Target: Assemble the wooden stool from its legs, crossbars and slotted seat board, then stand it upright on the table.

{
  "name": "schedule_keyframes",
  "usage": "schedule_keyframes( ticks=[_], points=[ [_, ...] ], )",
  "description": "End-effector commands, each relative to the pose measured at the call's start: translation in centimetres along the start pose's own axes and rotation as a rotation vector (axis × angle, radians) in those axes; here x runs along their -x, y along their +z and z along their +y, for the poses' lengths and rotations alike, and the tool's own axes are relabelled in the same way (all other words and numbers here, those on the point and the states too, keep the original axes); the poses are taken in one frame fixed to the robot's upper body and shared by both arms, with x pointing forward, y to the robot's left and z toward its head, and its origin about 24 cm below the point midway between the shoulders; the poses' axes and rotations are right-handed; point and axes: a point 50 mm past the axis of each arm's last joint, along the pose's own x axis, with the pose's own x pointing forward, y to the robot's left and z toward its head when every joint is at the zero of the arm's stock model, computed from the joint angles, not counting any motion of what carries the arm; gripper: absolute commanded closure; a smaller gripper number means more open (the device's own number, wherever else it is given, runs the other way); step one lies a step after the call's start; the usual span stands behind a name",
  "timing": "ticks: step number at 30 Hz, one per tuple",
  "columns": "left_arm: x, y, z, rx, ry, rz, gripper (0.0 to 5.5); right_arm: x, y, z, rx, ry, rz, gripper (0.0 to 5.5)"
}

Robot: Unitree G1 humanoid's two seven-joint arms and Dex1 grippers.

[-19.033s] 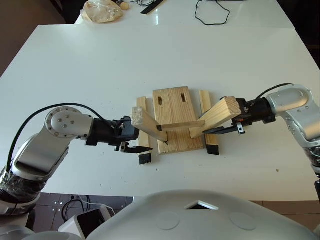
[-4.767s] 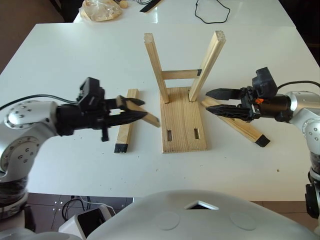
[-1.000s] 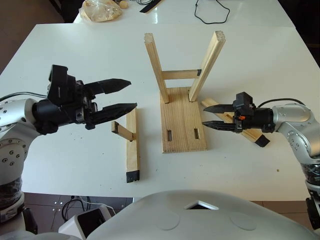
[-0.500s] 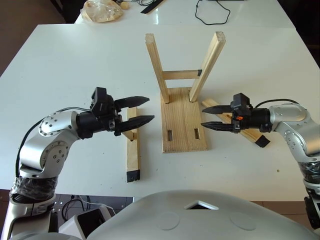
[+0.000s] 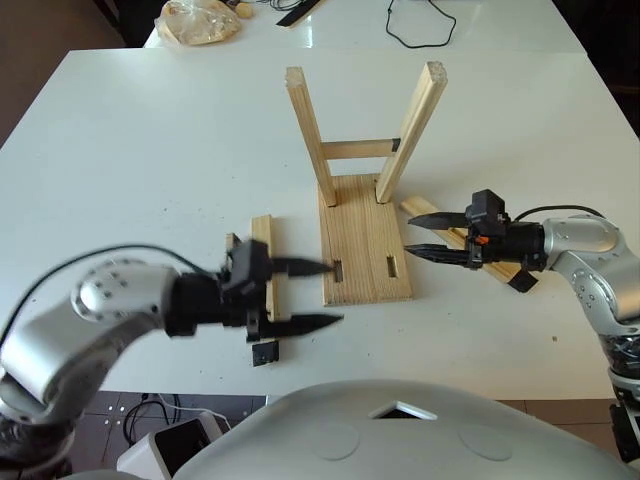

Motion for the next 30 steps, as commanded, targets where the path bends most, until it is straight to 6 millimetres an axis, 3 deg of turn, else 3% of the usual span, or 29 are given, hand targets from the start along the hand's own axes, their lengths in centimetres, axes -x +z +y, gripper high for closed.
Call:
schedule_keyframes(
  ticks=[1, 5, 13, 18, 23, 26, 30],
  points=[
    [0.2, -4.4, -0.6, 0.093, 0.032, 0.112, 2.52, -0.1, 1.1, 0.5, 0.013, 0.014, -0.046, 3.16],
    [1.5, -6.7, 0.2, 0.091, 0.105, 0.195, 2.52, -0.1, 1.5, 0.3, 0.021, 0.011, -0.049, 3.16],
    [5.9, -8.3, 1.8, 0.003, 0.177, 0.430, 2.52, -0.2, 1.9, 0.7, 0.025, -0.010, -0.064, 3.16],
    [8.2, -6.0, 4.0, -0.089, 0.278, 0.429, 2.52, -0.2, 1.7, 0.7, 0.023, -0.025, -0.062, 3.16],
    [8.9, -2.9, 4.3, -0.118, 0.305, 0.317, 2.37, -0.2, 1.5, 0.8, 0.023, -0.034, -0.060, 3.16],
    [9.6, -2.1, 5.1, -0.118, 0.383, 0.271, 1.98, -0.1, 1.4, 0.9, 0.024, -0.040, -0.060, 3.16],
    [10.8, -2.8, 5.7, -0.085, 0.445, 0.305, 1.94, -0.1, 1.3, 0.9, 0.027, -0.047, -0.060, 3.16]
  ],
)
